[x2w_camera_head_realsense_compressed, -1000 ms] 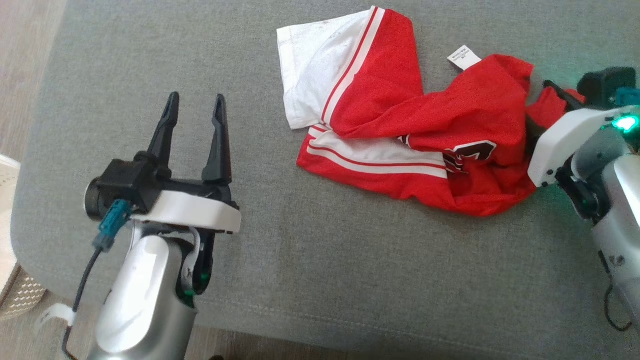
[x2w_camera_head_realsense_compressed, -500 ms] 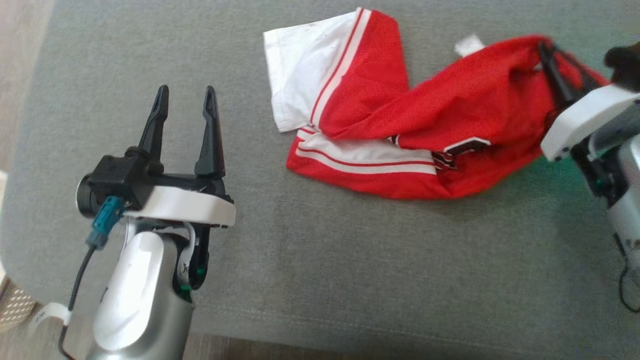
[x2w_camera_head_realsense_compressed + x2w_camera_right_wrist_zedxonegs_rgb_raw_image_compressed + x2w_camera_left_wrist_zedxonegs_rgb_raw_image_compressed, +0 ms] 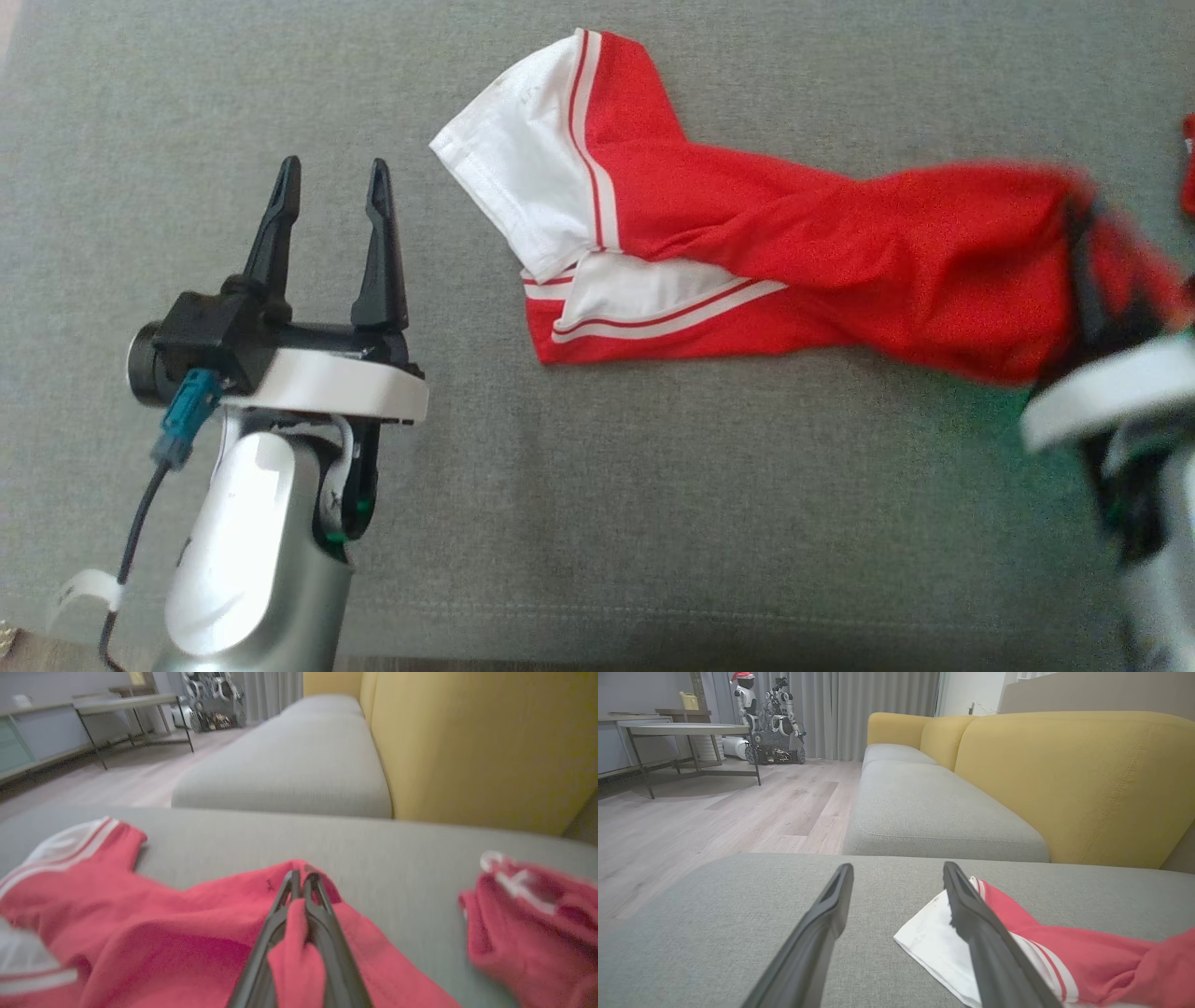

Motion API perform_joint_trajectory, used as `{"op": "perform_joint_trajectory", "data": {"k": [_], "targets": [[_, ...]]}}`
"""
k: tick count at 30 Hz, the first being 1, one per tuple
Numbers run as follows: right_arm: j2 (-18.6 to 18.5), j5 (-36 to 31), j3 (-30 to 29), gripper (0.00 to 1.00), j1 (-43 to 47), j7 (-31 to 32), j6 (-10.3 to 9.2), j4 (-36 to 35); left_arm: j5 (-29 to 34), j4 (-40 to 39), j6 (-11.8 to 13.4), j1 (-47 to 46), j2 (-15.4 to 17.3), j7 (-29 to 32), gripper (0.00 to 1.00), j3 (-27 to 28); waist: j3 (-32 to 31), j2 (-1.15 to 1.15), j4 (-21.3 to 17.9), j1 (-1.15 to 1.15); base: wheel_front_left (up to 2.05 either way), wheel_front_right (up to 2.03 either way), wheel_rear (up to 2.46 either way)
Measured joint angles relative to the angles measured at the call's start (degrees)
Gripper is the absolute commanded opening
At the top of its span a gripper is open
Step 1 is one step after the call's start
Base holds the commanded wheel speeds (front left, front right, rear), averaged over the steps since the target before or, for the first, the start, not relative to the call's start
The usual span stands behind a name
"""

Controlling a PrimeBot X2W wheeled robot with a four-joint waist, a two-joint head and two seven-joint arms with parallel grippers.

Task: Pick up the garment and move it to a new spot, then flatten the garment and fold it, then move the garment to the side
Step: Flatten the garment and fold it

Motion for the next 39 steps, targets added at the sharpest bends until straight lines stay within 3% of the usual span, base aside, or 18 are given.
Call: {"op": "perform_joint_trajectory", "data": {"k": [6,11,13,14,18,29,39], "targets": [[9.11,-3.74,-1.41,0.0,12.5,1.7,0.0,-1.41,0.31,0.03,-0.43,0.03,0.09,0.0,1.0,0.08,0.13,0.0,-1.08,0.0,0.0,0.0,0.0],[11.9,-4.87,-1.98,0.0,13.91,0.74,0.0,0.36,0.32,0.05,-0.43,0.06,0.43,0.0,1.0,0.25,0.02,0.0,-2.23,0.0,0.0,0.0,0.0],[12.52,-4.88,-2.04,0.56,13.86,0.21,0.0,1.47,0.32,0.05,-0.43,0.21,0.69,0.0,1.0,0.38,-0.2,0.0,-2.65,0.0,0.0,0.0,0.0],[12.78,-4.94,-2.07,1.0,13.86,-0.2,0.0,1.75,0.32,0.05,-0.43,0.49,0.9,0.0,1.0,0.49,-0.35,0.0,-2.87,0.0,0.0,0.0,0.0],[12.91,-4.95,-3.0,1.0,13.72,-2.25,0.0,1.21,0.32,0.2,-0.32,2.38,1.49,0.0,1.0,1.33,-1.14,0.0,-3.75,0.0,0.0,0.0,0.0],[12.96,-7.27,-3.85,1.0,10.22,-6.39,0.0,-8.66,0.3,-0.18,0.94,5.49,2.71,0.73,1.0,1.93,-3.89,0.0,-6.13,0.0,0.0,0.0,0.0],[12.68,-8.36,-0.13,1.0,9.33,-6.8,0.0,-10.56,0.29,-0.64,1.43,8.5,3.5,2.52,1.0,1.74,-6.76,0.0,-7.14,0.0,0.0,0.0,0.0]]}}
